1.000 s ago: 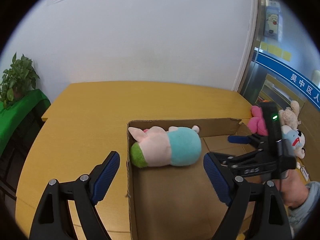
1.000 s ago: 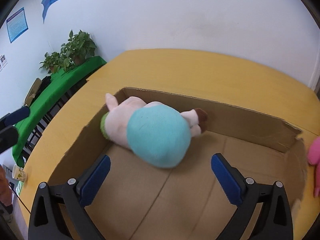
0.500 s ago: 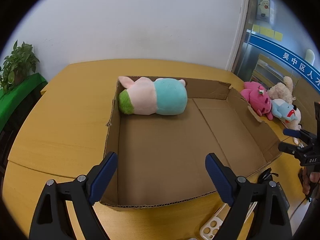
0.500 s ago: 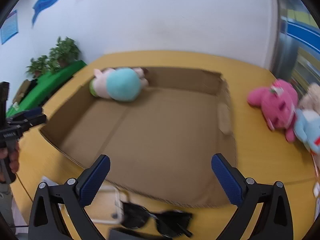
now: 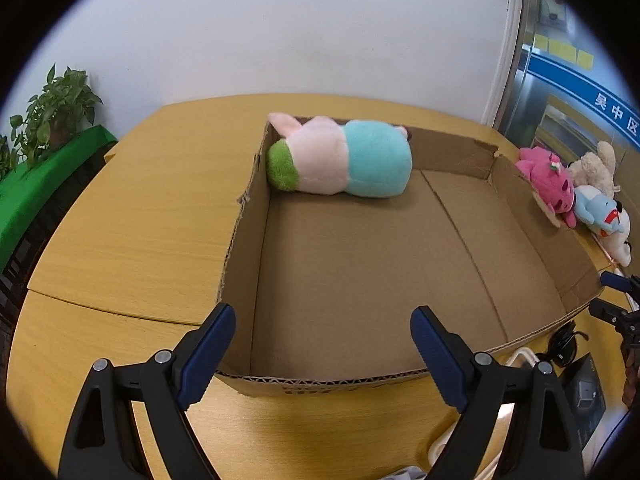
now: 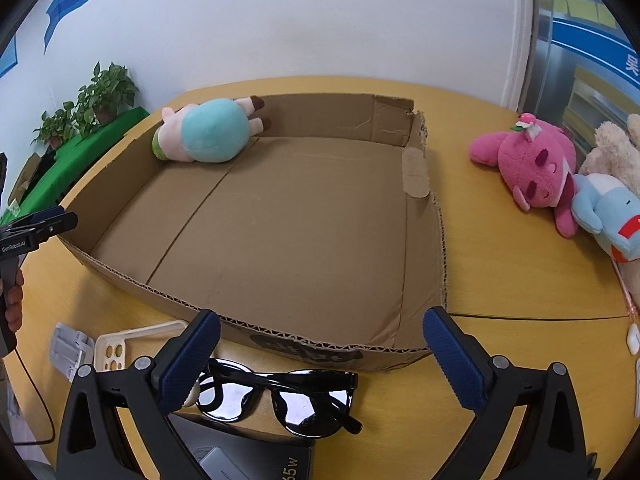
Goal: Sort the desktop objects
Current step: 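Withdraw the left gripper from the box toward the black charger box, then grasp the black charger box with the left gripper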
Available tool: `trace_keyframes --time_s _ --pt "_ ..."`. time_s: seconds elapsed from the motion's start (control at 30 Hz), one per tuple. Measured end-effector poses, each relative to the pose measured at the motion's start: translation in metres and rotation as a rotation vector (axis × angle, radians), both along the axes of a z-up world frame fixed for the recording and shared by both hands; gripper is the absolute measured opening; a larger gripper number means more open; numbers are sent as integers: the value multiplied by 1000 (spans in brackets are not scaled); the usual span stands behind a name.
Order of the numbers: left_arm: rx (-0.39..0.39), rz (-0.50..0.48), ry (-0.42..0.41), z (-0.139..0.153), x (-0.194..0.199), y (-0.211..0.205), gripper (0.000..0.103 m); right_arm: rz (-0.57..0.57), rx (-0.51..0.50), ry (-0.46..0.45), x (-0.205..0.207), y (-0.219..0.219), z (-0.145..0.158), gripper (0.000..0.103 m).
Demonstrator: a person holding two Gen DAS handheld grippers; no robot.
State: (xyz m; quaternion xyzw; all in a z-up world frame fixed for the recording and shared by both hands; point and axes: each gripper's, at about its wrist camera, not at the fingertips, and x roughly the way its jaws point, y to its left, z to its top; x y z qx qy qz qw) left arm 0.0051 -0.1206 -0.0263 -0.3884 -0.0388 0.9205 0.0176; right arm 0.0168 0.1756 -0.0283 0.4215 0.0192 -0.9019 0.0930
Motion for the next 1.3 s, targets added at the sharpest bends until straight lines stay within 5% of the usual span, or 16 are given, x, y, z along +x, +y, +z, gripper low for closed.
trace_keyframes --time_s 0.13,0.4,0.53,0.77,0.97,1.3 --pt "-23 6 118 37 22 15 90 -5 101 93 17 -13 22 103" --pt "-53 1 297 85 65 61 91 20 53 199 60 -34 57 103" --pt "-159 84 388 91 80 78 92 24 38 207 68 -37 60 103" --pt "-130 6 312 84 82 92 92 34 28 213 76 -39 59 103" --pt "43 -149 161 53 86 107 92 95 -5 202 98 -23 47 103" --pt "85 -256 7 8 108 140 92 260 -106 -61 148 12 -27 103"
